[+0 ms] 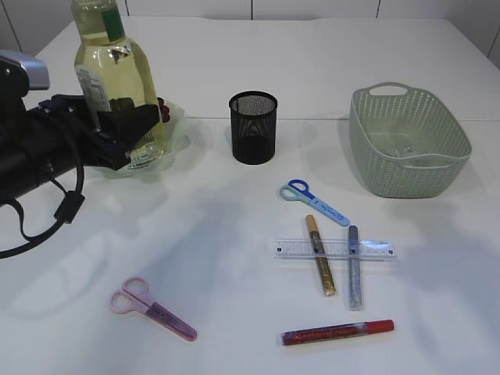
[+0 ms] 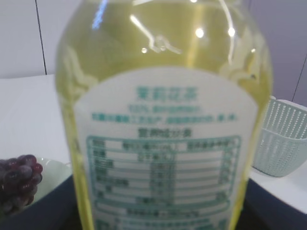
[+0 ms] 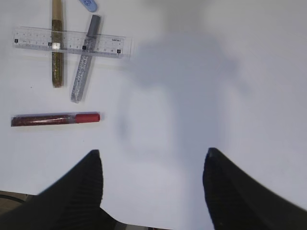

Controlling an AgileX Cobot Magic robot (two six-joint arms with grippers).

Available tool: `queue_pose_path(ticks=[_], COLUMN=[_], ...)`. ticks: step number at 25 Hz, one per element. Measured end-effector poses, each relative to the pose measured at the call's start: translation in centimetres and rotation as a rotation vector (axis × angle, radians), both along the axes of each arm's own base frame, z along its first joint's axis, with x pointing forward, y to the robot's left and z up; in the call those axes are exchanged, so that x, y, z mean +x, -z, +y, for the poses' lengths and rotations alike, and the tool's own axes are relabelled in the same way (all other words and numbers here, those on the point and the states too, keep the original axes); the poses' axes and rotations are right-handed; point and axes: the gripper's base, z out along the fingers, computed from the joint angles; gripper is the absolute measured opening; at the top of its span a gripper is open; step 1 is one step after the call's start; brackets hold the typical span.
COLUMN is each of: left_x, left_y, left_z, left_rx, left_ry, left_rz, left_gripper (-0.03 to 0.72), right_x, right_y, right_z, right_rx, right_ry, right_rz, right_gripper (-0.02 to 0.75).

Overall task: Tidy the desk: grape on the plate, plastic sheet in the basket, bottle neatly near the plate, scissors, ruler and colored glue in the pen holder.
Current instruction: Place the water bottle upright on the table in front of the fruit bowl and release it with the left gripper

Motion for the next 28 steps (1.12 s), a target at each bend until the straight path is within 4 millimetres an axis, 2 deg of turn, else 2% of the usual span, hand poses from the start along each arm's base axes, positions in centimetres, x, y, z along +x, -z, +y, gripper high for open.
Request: queue_pose_path(ticks=[11, 17, 28], left_x=[1.3, 1.6, 4.3], left_y=[3.4, 5.3, 7.9], left_z=[0.8, 0.8, 0.1], left_rx=[-0.062, -0.016, 0.031], left_ry=[-0.129, -0.135, -0.122], left_rz=[0.109, 0.14, 0.144], left_gripper=[0.456, 0.456, 0.456], right_x=[0.0, 0.0, 0.0], right_y=[0.0, 0.0, 0.0], right_z=[0.1, 0.1, 0.1], right_rx=[0.015, 0.015, 0.015], right_ry=[0.0, 0.0, 0.0], right_rz=[0.0, -0.001, -0.001], right_gripper=[0.512, 0.512, 0.512])
